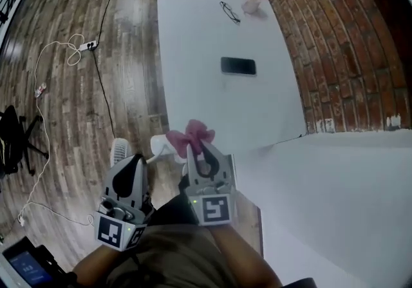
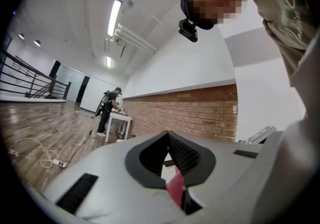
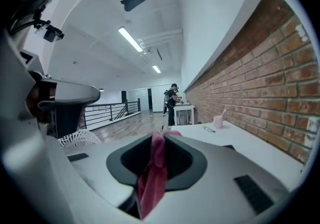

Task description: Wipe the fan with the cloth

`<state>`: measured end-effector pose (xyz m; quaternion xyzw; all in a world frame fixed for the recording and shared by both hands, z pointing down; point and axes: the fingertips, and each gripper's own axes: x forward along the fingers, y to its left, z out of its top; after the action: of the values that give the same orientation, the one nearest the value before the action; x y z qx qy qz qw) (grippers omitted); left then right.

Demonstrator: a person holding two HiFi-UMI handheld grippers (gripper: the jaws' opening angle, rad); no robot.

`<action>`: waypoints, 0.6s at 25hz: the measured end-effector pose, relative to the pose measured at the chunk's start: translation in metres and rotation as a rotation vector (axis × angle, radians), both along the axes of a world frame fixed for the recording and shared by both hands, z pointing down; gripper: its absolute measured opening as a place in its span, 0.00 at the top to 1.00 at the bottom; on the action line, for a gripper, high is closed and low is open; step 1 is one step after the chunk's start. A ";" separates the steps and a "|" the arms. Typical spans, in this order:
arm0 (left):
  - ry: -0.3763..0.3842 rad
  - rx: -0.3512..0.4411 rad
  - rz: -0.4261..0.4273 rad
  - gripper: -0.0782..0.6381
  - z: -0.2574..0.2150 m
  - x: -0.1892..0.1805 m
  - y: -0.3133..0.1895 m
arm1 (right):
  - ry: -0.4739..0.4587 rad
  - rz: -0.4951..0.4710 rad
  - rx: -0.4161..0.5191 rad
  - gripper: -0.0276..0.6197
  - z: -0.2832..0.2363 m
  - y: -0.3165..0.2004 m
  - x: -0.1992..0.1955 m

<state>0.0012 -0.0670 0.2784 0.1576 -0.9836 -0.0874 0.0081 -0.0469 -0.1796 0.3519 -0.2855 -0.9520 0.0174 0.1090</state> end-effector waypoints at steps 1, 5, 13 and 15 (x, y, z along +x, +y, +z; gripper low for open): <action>-0.029 0.003 0.040 0.89 -0.009 -0.002 0.002 | -0.021 0.029 0.000 0.83 -0.015 0.002 0.004; -0.103 0.048 0.202 0.89 -0.034 -0.004 0.027 | -0.122 0.055 -0.003 0.83 -0.104 0.037 0.033; -0.134 0.068 0.522 0.89 -0.077 0.022 0.147 | -0.287 0.382 -0.043 0.83 -0.226 0.143 0.071; -0.124 0.038 0.521 0.89 -0.082 0.017 0.186 | -0.291 0.387 0.023 0.83 -0.225 0.189 0.077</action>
<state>0.0179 0.1188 0.1961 0.4108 -0.9066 -0.0910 -0.0332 0.0306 0.0090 0.1269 -0.0959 -0.9948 -0.0142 -0.0312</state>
